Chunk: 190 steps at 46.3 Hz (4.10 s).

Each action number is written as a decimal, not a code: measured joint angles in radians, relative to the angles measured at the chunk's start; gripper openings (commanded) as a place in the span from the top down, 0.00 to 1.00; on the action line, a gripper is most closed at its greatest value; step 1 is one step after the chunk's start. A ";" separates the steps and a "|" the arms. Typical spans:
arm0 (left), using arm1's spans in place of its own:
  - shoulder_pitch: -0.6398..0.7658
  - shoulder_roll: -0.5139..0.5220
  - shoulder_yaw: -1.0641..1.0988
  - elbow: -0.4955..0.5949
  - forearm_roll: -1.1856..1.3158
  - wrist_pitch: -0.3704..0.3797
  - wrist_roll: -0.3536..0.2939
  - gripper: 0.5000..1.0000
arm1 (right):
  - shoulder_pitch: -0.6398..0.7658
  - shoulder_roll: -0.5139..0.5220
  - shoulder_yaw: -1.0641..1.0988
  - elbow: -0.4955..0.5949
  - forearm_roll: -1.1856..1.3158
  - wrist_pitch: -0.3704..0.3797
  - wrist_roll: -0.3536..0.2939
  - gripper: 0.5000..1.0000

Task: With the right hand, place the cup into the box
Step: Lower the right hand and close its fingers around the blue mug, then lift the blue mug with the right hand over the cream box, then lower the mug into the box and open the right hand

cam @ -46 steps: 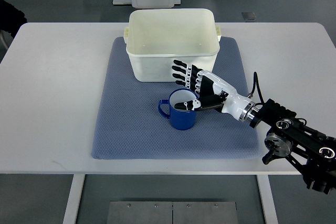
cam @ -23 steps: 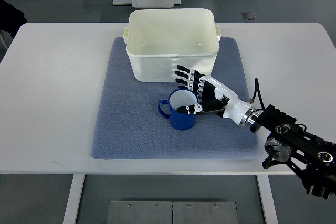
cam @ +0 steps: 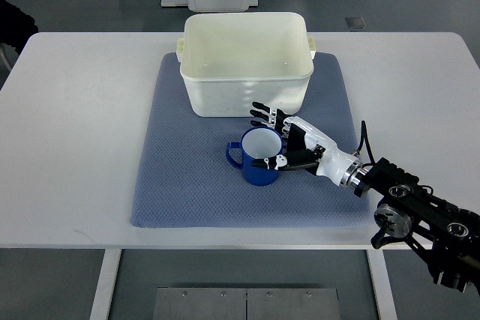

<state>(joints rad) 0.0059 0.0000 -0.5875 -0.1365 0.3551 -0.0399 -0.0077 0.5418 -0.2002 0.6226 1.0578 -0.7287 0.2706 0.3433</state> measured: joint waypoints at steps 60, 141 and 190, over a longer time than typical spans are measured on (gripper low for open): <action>-0.001 0.000 0.000 0.000 0.000 0.000 0.000 0.00 | 0.008 0.027 -0.060 -0.046 0.000 -0.038 0.079 1.00; -0.001 0.000 0.000 0.000 -0.001 0.000 0.000 0.00 | 0.510 0.023 -0.055 -0.139 0.175 -0.335 -0.220 1.00; -0.001 0.000 0.000 0.000 0.000 0.000 0.000 0.00 | 0.454 0.081 -0.092 -0.154 0.175 -0.442 -0.234 0.34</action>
<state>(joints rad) 0.0051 0.0000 -0.5875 -0.1365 0.3548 -0.0399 -0.0076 0.9956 -0.1196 0.5307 0.9035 -0.5538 -0.1718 0.1089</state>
